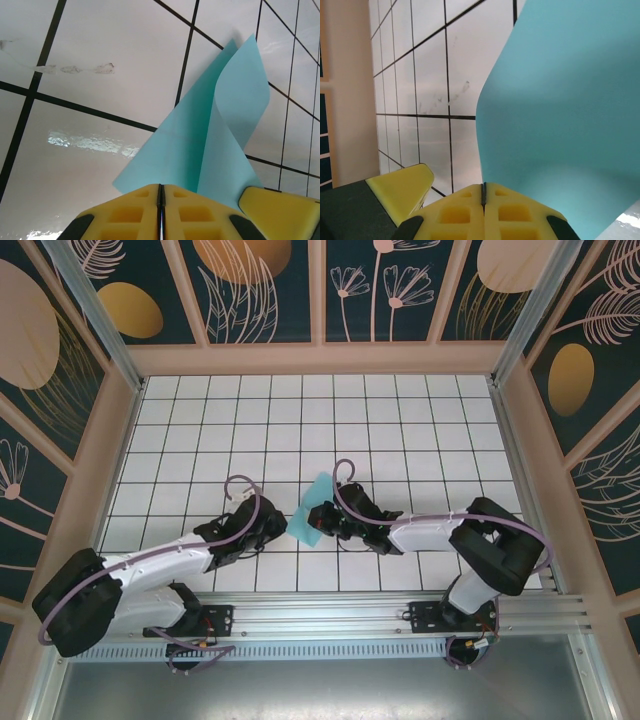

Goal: Fold a paper plane with a square sheet of paper (pick it up from the middle)
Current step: Fold the triangle a second time at the center of the table.

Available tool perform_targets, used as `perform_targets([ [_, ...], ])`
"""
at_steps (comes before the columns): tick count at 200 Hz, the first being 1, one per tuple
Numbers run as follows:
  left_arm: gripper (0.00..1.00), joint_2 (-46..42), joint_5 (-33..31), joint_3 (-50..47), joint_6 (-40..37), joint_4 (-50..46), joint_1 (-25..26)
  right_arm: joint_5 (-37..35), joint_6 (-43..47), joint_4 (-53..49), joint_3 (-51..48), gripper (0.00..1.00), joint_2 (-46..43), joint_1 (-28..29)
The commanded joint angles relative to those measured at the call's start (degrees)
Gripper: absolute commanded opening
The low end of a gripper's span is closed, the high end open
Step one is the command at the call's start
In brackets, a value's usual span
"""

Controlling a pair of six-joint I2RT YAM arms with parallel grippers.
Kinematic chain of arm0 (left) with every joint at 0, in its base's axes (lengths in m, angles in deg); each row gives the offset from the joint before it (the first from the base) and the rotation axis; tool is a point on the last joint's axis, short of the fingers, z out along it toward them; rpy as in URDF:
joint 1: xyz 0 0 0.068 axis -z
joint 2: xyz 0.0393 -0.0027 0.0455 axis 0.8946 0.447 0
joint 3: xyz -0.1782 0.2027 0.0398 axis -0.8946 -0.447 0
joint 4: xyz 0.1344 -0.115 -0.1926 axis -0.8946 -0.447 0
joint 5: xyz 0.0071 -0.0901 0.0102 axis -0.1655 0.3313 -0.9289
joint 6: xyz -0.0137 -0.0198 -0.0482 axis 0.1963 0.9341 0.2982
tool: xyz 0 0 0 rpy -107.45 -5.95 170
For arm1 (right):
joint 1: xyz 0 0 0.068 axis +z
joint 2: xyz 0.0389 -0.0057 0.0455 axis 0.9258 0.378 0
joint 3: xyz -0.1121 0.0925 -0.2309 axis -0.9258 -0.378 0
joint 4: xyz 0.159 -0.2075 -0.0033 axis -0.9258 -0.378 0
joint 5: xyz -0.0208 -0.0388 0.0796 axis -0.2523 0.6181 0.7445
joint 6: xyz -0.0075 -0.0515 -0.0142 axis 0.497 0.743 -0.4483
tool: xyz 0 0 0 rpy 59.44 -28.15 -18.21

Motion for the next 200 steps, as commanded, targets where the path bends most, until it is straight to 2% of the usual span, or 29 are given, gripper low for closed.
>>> perform_targets([
  [1, 0.12, 2.7, 2.2, -0.3, 1.2, 4.4, -0.1, 1.3, -1.0, 3.2, -0.8, 0.00, 0.7, 0.2],
  [91, 0.11, 12.9, 8.6, -1.3, 3.0, 13.9, -0.1, 2.4, -1.1, 4.5, -1.3, 0.00, 2.0, -0.2],
  [144, 0.10, 16.6, 7.6, -1.4, 2.1, 10.4, 0.0, 4.3, 2.4, 3.5, -1.6, 0.00, 2.1, -1.7],
  [200, 0.10, 17.8, 5.3, -0.1, -0.1, 6.0, 0.0, 12.2, 12.7, 1.6, -0.4, 0.00, 4.2, -5.7],
])
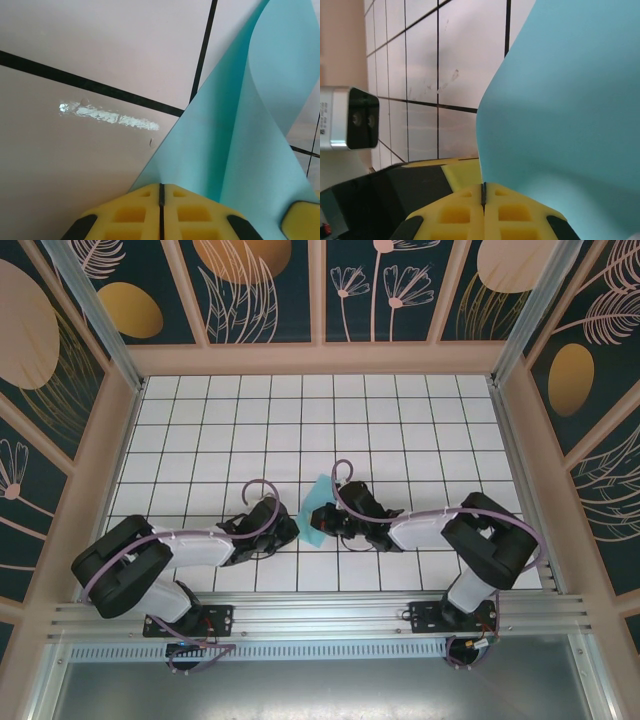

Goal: Fold a paper plane with a square sheet of paper (pick it up from the middle)
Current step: Fold the triangle a second time at the center of the table.

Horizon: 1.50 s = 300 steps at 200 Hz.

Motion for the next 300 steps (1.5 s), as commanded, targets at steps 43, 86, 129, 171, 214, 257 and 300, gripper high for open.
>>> perform_targets([
  [43, 0.10, 4.5, -2.5, 2.3, -3.6, -8.9, 0.0, 10.9, 15.0, -2.7, 1.6, 0.00, 1.9, -6.4],
  [86, 0.11, 5.8, -3.1, 3.7, -4.6, -10.7, -0.1, 14.3, 25.0, -8.8, 5.0, 0.00, 2.9, -8.8],
  [129, 0.11, 6.0, -4.2, 4.7, -5.3, -12.8, 0.0, 16.9, 30.8, -12.2, 7.2, 0.00, 4.4, -11.2],
  [171, 0.11, 6.3, -4.3, 4.9, -5.5, -13.3, 0.0, 18.3, 31.7, -12.2, 7.2, 0.00, 5.0, -13.2],
  [214, 0.11, 6.6, -4.2, 5.4, -5.9, -13.4, -0.1, 18.4, 33.1, -12.4, 7.1, 0.00, 5.9, -13.3],
  [257, 0.11, 7.1, -4.1, 5.9, -6.3, -13.8, 0.0, 16.7, 37.0, -15.0, 8.9, 0.00, 7.2, -13.6],
  [300, 0.11, 7.1, -4.3, 5.7, -6.3, -14.1, -0.1, 15.7, 38.6, -15.8, 9.4, 0.00, 7.1, -14.5],
])
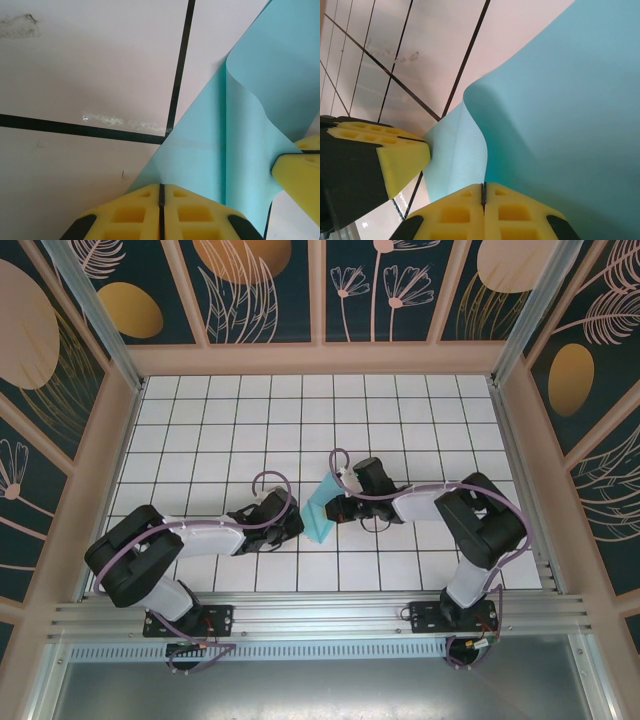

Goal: Fold a paper plane with a square sheet of paper (pick it up from the middle)
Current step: Fold the triangle a second time at the center of the table.

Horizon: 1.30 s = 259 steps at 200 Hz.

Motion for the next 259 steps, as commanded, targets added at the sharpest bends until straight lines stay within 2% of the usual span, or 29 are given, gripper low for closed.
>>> perform_targets([
  [1, 0.11, 2.5, -2.4, -1.2, -1.2, -8.1, -0.1, -1.0, 2.7, -1.5, 1.6, 0.00, 0.7, -0.8],
  [68, 0.11, 2.8, -2.6, -0.6, -1.4, -8.5, -0.2, -0.6, 4.2, -2.8, 2.6, 0.00, 2.0, -1.1],
  [177, 0.12, 2.8, -2.6, -0.1, -1.8, -8.8, -0.1, -6.0, 4.9, -2.9, 1.3, 0.01, 3.8, -0.9],
  [259, 0.11, 3.0, -2.6, 0.0, -1.8, -9.1, -0.2, -7.4, 3.7, -4.5, 0.4, 0.01, -1.4, -0.2],
])
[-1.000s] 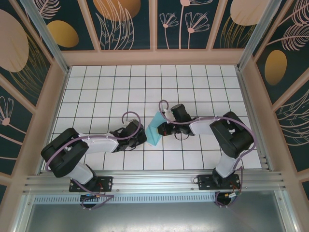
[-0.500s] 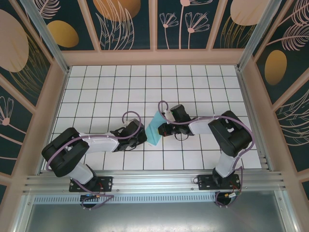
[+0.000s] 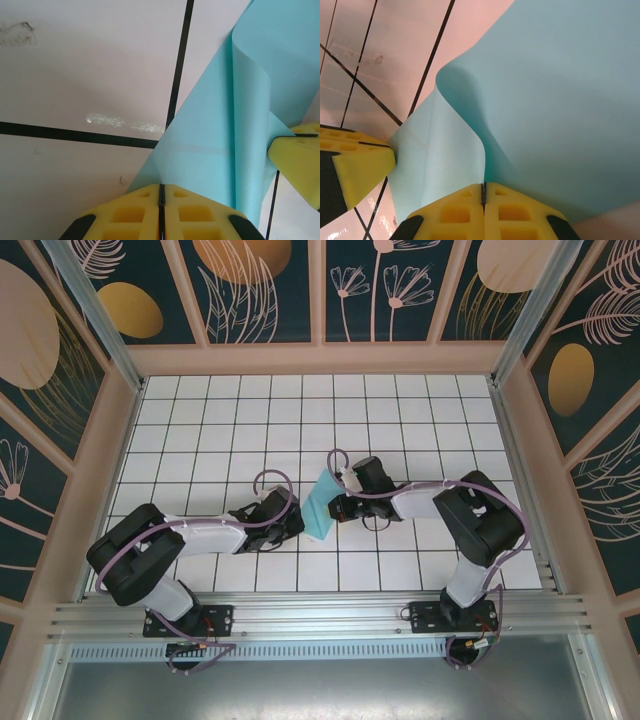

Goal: Fold a paper plane with a square sheet of paper (pick it up from the middle)
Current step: Fold the triangle a second time at the center of the table.

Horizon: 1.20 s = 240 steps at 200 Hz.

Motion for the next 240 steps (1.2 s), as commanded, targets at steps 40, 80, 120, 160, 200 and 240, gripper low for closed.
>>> perform_targets([
  [40, 0.12, 2.4, -2.1, -1.1, -1.4, -7.8, -0.2, -2.1, 0.7, -1.5, -0.9, 0.01, -1.8, 0.1],
  [80, 0.12, 2.8, -1.7, -0.6, -2.0, -7.8, -0.2, -1.8, 0.9, -0.9, 0.0, 0.01, -0.5, 0.3],
  [120, 0.12, 2.8, -1.7, -0.7, -2.2, -7.7, -0.2, -1.1, 1.5, -1.6, 1.2, 0.01, -1.1, 0.3],
  [160, 0.12, 3.1, -1.5, -0.6, -2.2, -7.9, -0.2, 0.3, 2.2, -1.9, 2.1, 0.01, -0.8, 0.3],
  [200, 0.12, 2.9, -1.8, -0.6, -2.2, -8.0, -0.2, -1.8, 2.7, -3.8, 2.5, 0.01, 0.8, 0.3],
  [240, 0.12, 2.8, -1.7, -0.5, -2.2, -8.1, -0.1, -4.0, 3.5, -4.7, 2.9, 0.01, 3.1, 0.3],
])
